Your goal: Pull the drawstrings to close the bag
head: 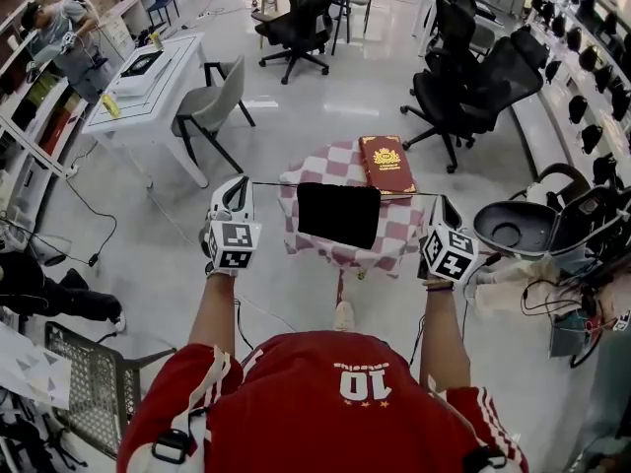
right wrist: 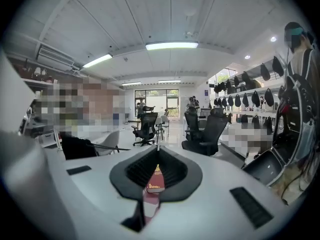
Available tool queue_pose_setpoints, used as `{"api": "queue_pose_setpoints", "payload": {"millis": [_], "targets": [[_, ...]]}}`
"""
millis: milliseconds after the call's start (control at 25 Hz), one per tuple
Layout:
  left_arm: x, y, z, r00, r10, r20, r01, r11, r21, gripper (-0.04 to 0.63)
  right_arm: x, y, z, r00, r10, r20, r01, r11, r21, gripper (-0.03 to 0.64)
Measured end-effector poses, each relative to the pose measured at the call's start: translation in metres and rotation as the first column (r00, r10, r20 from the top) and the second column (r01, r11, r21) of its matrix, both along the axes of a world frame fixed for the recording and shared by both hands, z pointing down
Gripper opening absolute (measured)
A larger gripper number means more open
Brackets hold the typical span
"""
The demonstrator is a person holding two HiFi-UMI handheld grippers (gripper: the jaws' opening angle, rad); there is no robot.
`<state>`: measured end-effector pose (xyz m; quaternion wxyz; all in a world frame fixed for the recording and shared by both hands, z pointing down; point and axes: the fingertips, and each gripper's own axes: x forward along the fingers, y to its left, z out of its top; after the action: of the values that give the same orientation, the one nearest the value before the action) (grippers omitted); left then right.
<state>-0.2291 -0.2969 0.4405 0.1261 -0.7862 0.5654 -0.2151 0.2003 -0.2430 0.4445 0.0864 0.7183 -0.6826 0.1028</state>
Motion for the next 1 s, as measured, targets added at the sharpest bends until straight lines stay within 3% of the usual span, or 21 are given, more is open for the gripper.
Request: {"api": "queue_pose_setpoints", "payload": {"millis": [360, 1000], "targets": [[-0.015, 0.0, -0.019, 0.996, -0.015, -0.091, 0.016, 1.0, 0.015, 0.011, 0.007, 0.005, -0.007, 0.999, 0.032, 0.036, -0.033, 0.999, 0.024, 0.023], [-0.021, -0.004, -0.032, 0.991, -0.036, -0.132, 0.038, 0.999, 0.008, 0.011, 0.042, 0.017, -0.016, 0.993, 0.102, 0.065, -0.105, 0.993, 0.046, 0.015]]}}
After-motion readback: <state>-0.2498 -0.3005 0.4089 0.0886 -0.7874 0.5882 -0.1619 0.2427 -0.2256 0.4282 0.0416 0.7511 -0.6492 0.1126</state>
